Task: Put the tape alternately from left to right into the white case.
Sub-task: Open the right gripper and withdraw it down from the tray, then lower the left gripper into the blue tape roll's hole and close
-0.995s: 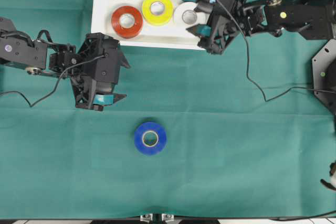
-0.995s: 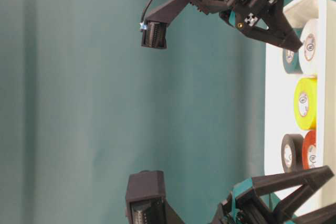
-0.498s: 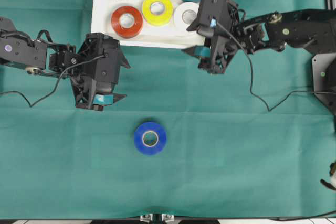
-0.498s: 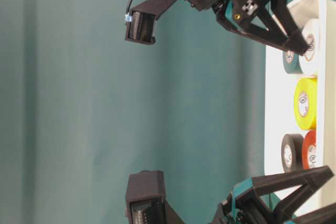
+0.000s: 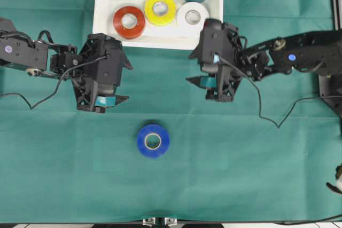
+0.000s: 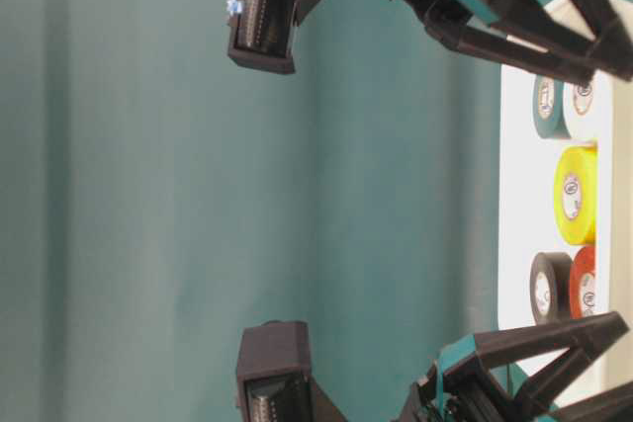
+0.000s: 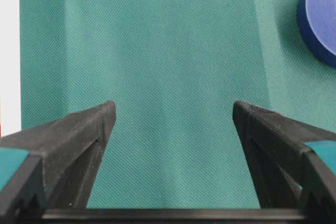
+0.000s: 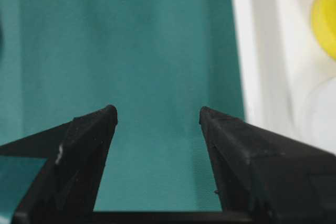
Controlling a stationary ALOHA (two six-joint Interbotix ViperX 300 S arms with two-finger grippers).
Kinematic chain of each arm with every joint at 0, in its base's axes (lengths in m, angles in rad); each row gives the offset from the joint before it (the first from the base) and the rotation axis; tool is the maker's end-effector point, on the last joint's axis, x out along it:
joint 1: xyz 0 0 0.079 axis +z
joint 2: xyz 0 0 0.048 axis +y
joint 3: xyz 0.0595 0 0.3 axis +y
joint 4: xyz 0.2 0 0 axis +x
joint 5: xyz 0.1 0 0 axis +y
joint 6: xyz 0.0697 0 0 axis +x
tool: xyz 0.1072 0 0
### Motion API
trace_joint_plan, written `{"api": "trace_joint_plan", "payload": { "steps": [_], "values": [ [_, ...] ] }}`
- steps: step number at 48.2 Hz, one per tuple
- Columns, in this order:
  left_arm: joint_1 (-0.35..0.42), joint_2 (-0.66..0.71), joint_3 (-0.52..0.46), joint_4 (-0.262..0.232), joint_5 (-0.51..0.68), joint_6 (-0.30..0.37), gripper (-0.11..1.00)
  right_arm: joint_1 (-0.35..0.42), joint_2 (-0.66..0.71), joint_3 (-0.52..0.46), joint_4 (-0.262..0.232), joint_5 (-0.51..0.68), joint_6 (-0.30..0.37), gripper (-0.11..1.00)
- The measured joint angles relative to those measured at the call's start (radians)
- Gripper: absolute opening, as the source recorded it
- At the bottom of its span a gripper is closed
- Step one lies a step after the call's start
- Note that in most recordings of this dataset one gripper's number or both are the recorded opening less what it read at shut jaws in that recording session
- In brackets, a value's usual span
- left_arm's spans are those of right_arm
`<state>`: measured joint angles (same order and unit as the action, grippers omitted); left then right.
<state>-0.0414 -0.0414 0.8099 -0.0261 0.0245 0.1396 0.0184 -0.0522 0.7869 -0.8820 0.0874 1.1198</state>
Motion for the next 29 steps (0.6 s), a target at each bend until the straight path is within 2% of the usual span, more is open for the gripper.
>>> {"api": "trace_joint_plan", "payload": {
  "steps": [12,29],
  "values": [
    [-0.005,0.0,-0.002,0.0,0.002,-0.002,0.6,0.063,0.0,0.003,0.008,0.023,0.0,0.71],
    [-0.023,0.0,-0.002,0.0,0.003,-0.015,0.6,0.071,0.0,0.009,0.008,0.025,0.0,0.71]
  ]
}}
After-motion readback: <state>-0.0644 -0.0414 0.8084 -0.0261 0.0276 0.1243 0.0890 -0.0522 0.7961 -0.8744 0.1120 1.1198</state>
